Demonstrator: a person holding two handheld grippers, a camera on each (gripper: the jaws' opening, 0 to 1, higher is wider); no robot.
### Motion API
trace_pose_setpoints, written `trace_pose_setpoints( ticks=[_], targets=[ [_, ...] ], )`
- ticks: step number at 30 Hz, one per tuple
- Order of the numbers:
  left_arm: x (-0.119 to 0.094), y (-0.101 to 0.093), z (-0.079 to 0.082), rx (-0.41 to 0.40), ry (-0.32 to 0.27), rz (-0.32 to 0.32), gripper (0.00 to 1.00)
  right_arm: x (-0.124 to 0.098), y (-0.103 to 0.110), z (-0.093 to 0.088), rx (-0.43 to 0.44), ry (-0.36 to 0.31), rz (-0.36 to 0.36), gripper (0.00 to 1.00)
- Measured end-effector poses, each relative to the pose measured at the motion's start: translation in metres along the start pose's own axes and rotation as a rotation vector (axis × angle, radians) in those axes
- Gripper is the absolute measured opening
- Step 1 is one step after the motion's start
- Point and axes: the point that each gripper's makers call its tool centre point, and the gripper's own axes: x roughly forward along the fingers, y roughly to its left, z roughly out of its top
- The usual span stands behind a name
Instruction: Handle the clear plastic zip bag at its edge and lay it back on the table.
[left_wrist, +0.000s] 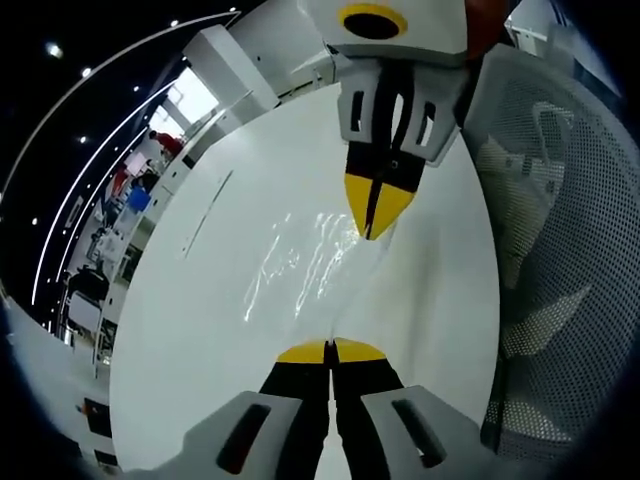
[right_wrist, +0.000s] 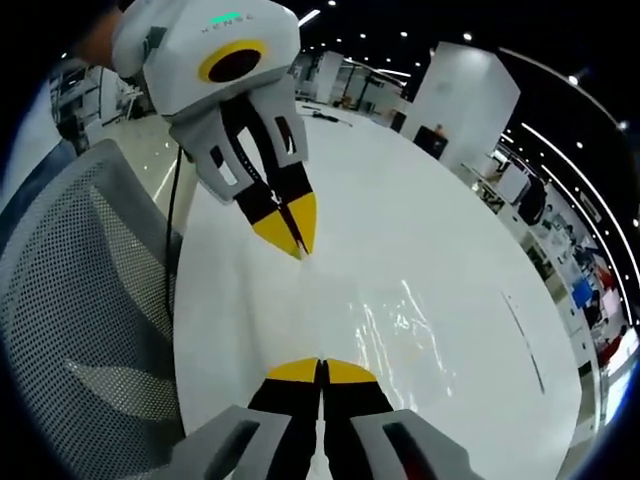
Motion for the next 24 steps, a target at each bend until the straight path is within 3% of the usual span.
trace_pose_setpoints(
  ticks=[8,12,16,24],
  targets=[
    [-0.002,0.000,0.001,-0.024,-0.016,0.010,0.01,0.004,-0.003,-0.004,0.040,0.005,-0.013,0.00],
    [-0.008,0.002,0.003,-0.046,-0.030,0.023,0.13,0.002,-0.004,-0.003,0.054,0.010,-0.018,0.00],
    [-0.013,0.003,0.006,-0.052,-0.043,0.027,0.15,0.003,-0.006,-0.002,0.060,0.011,-0.022,0.00],
    [-0.020,0.002,0.028,-0.027,-0.092,0.037,0.14,0.006,-0.007,-0.003,0.058,0.015,-0.019,0.00]
  ],
)
